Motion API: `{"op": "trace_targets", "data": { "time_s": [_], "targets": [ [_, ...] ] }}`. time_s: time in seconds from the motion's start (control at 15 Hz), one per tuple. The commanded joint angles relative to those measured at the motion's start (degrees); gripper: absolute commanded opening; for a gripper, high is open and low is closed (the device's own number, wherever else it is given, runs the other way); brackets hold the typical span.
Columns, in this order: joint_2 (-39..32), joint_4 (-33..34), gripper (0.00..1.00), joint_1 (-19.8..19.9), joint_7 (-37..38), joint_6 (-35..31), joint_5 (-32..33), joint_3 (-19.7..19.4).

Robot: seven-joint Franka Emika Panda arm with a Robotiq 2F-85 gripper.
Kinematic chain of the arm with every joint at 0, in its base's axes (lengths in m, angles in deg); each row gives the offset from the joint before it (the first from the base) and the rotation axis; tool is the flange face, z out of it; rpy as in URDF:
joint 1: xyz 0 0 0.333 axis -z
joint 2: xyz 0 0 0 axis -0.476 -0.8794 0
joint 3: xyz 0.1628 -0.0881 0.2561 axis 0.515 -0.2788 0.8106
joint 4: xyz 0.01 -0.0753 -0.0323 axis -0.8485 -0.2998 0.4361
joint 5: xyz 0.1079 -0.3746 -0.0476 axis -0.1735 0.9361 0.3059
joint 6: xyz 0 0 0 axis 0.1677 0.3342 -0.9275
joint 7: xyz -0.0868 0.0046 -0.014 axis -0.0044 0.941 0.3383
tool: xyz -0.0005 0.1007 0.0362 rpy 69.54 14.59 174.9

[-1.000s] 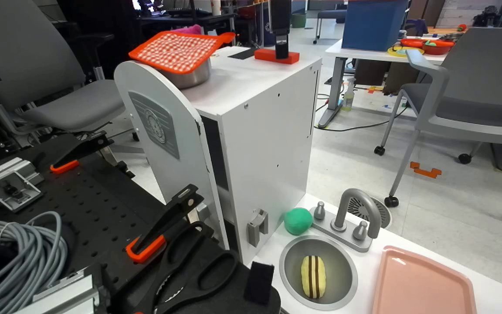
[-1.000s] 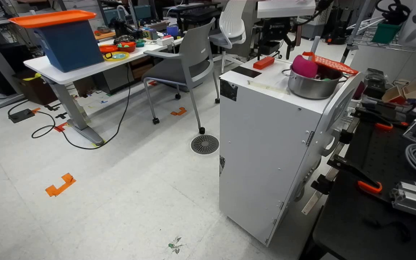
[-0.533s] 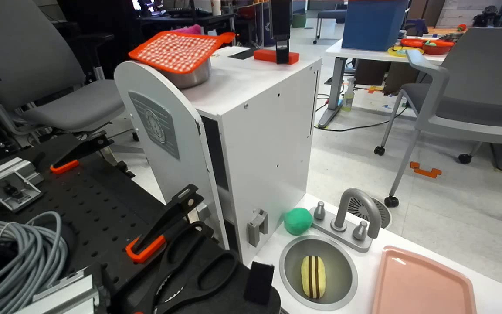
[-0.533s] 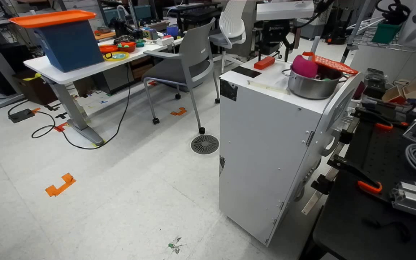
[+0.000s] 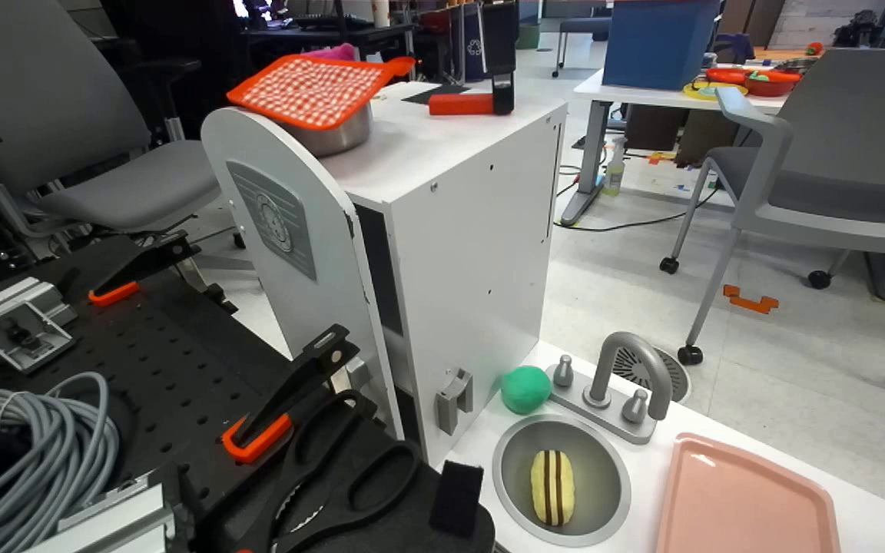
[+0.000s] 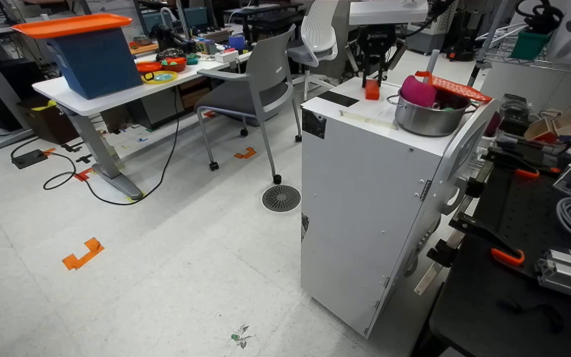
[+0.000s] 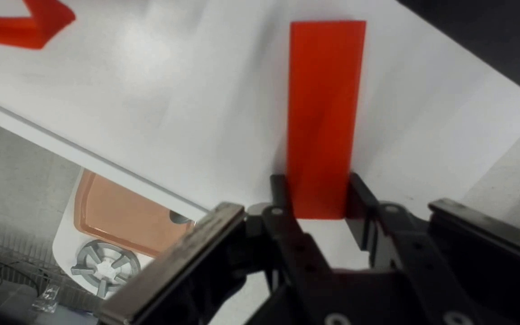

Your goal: Pick up the items on top of the cabinet and put them in the pot.

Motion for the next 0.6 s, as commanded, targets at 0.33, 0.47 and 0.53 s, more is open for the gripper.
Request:
{"op": "trace_targets", "data": {
  "time_s": [0.33, 0.47, 0.53],
  "targets": [
    [0.3, 0.2, 0.08, -0.2, 0.1, 0.0, -0.9, -0.2],
    [1.4, -1.0, 0.08, -0.4, -0.8, 0.1, -0.3, -0.2],
    [2.2, -1.7, 0.08, -0.5, -1.3, 0.4, 0.0, -0.3]
  ]
}}
